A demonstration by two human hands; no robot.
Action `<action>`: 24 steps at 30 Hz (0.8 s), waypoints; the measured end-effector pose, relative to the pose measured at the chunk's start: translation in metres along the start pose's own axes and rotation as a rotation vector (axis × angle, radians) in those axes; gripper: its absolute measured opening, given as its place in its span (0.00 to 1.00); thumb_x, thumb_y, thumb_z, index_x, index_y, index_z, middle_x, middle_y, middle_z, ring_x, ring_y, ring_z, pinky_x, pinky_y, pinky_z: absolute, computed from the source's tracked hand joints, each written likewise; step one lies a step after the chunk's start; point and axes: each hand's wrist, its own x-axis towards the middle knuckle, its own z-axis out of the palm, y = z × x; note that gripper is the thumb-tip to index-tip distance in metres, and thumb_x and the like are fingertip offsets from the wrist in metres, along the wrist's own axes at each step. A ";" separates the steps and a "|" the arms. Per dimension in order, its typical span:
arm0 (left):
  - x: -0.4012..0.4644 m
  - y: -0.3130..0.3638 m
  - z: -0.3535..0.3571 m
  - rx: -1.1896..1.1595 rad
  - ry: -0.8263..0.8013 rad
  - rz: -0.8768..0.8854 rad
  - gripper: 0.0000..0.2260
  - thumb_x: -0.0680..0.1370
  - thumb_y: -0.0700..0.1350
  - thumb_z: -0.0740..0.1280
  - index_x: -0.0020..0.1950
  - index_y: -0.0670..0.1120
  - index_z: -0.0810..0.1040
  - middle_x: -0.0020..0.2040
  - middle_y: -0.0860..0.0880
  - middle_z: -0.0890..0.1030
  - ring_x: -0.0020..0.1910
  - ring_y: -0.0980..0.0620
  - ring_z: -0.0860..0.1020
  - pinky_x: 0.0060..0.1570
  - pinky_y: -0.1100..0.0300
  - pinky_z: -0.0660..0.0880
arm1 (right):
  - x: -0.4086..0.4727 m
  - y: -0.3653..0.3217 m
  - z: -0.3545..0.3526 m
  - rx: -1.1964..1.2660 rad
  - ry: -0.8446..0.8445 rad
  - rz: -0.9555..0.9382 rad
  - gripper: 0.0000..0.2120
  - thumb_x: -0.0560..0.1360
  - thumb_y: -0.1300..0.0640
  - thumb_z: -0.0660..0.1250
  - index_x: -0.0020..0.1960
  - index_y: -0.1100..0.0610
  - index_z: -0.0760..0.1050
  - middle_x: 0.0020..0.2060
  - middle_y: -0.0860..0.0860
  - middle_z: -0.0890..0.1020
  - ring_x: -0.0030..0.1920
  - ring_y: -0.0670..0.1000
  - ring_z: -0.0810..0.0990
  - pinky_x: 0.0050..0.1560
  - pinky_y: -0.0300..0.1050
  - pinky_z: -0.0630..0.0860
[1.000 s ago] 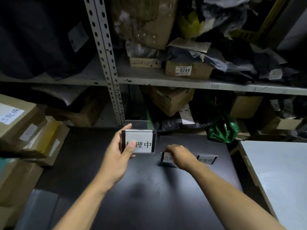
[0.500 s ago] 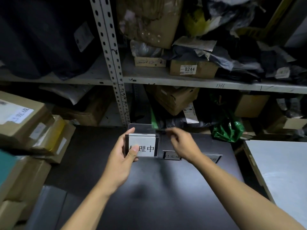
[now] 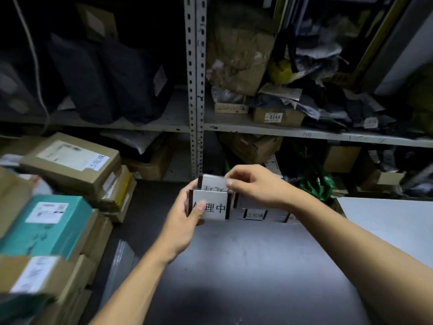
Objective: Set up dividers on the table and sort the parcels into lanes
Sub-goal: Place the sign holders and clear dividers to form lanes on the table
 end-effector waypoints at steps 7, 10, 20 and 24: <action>-0.026 0.008 -0.036 0.001 -0.036 0.003 0.26 0.77 0.51 0.66 0.68 0.76 0.63 0.67 0.61 0.75 0.65 0.59 0.75 0.50 0.63 0.79 | -0.005 -0.035 -0.005 0.272 0.267 0.038 0.04 0.79 0.62 0.67 0.53 0.58 0.78 0.46 0.50 0.85 0.46 0.46 0.83 0.42 0.38 0.79; -0.035 0.016 -0.041 0.034 -0.136 0.018 0.29 0.78 0.52 0.66 0.69 0.78 0.57 0.75 0.59 0.67 0.71 0.57 0.70 0.54 0.63 0.78 | -0.008 -0.050 0.014 0.496 0.393 0.065 0.12 0.75 0.69 0.68 0.53 0.57 0.70 0.50 0.55 0.83 0.48 0.48 0.83 0.39 0.37 0.78; -0.057 0.040 -0.053 0.057 -0.249 0.002 0.35 0.81 0.48 0.65 0.66 0.83 0.46 0.70 0.59 0.72 0.61 0.67 0.75 0.45 0.70 0.76 | -0.024 -0.062 0.083 0.722 0.441 0.088 0.43 0.67 0.65 0.72 0.71 0.34 0.59 0.59 0.53 0.78 0.59 0.53 0.80 0.54 0.55 0.82; -0.065 0.039 -0.066 0.069 -0.257 0.007 0.35 0.81 0.49 0.64 0.69 0.81 0.46 0.69 0.63 0.71 0.60 0.69 0.75 0.46 0.70 0.77 | -0.027 -0.064 0.079 0.660 0.481 0.092 0.21 0.76 0.63 0.68 0.64 0.44 0.73 0.52 0.53 0.84 0.53 0.53 0.84 0.44 0.47 0.83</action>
